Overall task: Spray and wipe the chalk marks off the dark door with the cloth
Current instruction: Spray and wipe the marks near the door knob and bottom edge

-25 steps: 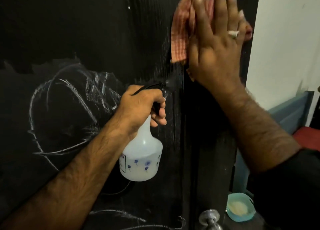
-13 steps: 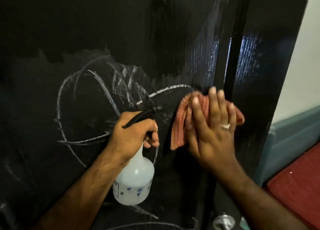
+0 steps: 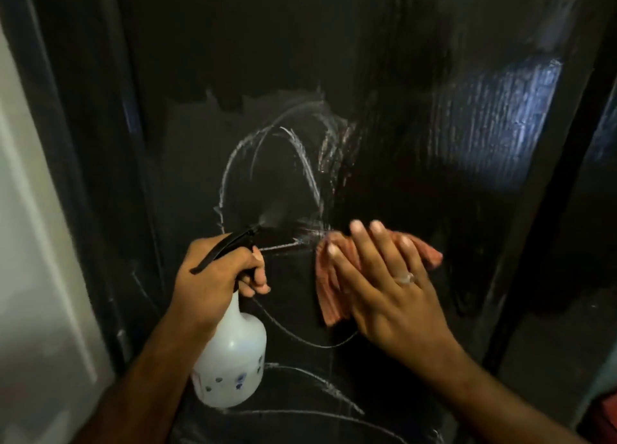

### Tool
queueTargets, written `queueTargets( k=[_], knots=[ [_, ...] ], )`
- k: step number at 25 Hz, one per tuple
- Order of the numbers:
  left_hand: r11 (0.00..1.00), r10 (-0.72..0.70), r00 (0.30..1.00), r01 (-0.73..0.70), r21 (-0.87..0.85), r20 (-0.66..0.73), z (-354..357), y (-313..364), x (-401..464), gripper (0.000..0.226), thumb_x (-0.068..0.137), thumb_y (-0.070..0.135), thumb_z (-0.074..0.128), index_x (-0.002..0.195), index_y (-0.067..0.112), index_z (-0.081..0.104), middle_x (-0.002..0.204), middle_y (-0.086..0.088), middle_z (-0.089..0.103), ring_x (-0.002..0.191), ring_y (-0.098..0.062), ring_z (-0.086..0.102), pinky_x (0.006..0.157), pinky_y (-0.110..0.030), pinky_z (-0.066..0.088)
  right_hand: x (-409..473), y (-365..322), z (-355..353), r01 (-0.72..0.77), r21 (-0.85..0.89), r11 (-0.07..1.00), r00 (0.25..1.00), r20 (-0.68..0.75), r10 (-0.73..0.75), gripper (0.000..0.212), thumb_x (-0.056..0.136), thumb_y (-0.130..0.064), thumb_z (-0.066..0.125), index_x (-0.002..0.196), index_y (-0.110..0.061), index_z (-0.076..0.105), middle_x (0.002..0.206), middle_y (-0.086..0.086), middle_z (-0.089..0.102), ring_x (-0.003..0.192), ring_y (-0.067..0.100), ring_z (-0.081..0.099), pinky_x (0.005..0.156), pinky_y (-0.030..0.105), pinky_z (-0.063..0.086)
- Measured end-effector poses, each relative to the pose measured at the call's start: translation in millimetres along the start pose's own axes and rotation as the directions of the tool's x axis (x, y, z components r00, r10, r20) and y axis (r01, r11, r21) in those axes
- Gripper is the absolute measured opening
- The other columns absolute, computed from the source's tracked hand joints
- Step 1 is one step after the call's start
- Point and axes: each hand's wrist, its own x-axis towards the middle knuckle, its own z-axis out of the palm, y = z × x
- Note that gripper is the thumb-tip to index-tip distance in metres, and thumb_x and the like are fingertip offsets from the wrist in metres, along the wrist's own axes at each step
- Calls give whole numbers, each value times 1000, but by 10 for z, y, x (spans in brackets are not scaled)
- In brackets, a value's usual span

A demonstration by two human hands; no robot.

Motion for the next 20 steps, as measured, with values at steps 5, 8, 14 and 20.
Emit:
queueTargets(
  k=[5,8,14,20],
  knots=[
    [1000,-7,999,7,8,-52,-208,20,54,24,95,4,62,73,-5,65,63,-19,62,58,-32,61,55,-34,54,442,471,-339,-333,9,943,924,-196,329,71,107,-38,55,169,-21,27,176,18,16,163,40,14,126,66,19],
    [999,42,996,-41,23,-75,-281,126,165,19,99,-1,57,86,-3,71,74,-23,72,70,-37,74,57,-29,57,1351,467,-465,-436,27,899,864,-267,427,66,112,-44,35,171,-25,14,176,22,9,163,44,6,129,64,11],
    [998,-52,977,42,-52,-208,-490,113,141,19,100,3,56,91,-2,72,80,-24,73,74,-39,76,60,-33,57,1410,-395,19,-24,22,999,997,-79,26,67,112,-37,39,171,-23,12,177,19,2,164,40,-2,131,61,8],
    [998,-60,982,62,7,-179,-673,70,7,20,101,3,55,91,-5,71,77,-21,73,74,-42,75,56,-29,57,472,-46,-71,31,4,1000,998,-45,-31,73,105,-35,60,169,-28,26,178,11,16,164,34,13,129,57,21]
  ],
)
